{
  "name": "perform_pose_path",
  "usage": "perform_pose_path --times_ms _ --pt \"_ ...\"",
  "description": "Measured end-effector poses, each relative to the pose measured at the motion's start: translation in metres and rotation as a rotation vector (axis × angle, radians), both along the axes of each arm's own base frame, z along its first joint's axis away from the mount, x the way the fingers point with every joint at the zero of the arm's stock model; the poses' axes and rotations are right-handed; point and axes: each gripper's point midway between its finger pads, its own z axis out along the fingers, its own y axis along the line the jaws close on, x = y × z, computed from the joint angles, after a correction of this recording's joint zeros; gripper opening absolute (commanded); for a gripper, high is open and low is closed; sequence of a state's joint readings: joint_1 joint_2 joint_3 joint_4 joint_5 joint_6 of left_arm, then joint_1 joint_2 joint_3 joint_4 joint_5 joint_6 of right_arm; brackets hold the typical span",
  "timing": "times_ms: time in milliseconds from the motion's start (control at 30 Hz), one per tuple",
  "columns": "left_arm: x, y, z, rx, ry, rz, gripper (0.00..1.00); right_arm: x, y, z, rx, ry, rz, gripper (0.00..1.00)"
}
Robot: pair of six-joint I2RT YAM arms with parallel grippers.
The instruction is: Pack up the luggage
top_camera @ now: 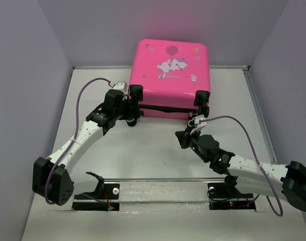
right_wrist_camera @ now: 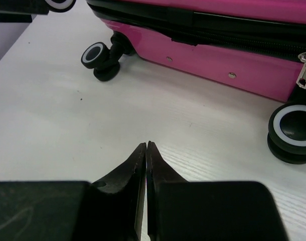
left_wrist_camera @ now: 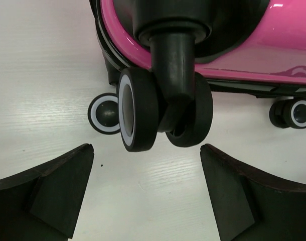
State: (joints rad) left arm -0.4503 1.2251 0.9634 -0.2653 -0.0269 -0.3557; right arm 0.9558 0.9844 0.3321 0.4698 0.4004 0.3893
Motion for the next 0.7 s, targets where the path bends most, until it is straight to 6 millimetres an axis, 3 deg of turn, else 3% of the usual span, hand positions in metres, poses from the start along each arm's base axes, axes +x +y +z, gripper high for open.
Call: perform_pose_path --times_ms 100,300,433,467,500,533,567,700 --pt "0.006 0.000 0.004 -0.004 -0.014 0.007 0.94 -0.001 -0.001 -0.004 -0.014 0.010 0.000 0.21" --pt "0.019 -0.006 0.006 -0.010 -0.014 0.006 0.73 -0.002 -0.002 -0.018 -0.053 0.042 0.000 0.25" --pt "0.016 -0.011 -0.002 -0.015 0.026 -0.019 0.46 -0.003 -0.002 -0.021 -0.067 0.052 0.003 0.32" --pt "0.014 -0.015 -0.002 -0.022 0.028 -0.035 0.36 -0.003 -0.002 -0.021 -0.069 0.054 0.003 0.33" --pt "0.013 -0.016 -0.002 -0.022 0.029 -0.038 0.18 -0.002 -0.003 -0.021 -0.071 0.056 0.001 0.33" --pt "0.013 -0.013 -0.004 -0.003 0.035 -0.034 0.10 -0.001 -0.003 -0.020 -0.073 0.058 -0.002 0.38" --pt "0.012 -0.013 -0.005 -0.009 0.042 -0.037 0.06 -0.001 -0.003 -0.020 -0.073 0.059 -0.005 0.39" --pt "0.012 -0.011 -0.013 -0.001 0.075 -0.020 0.06 0.007 -0.009 -0.015 -0.089 0.074 -0.032 0.40"
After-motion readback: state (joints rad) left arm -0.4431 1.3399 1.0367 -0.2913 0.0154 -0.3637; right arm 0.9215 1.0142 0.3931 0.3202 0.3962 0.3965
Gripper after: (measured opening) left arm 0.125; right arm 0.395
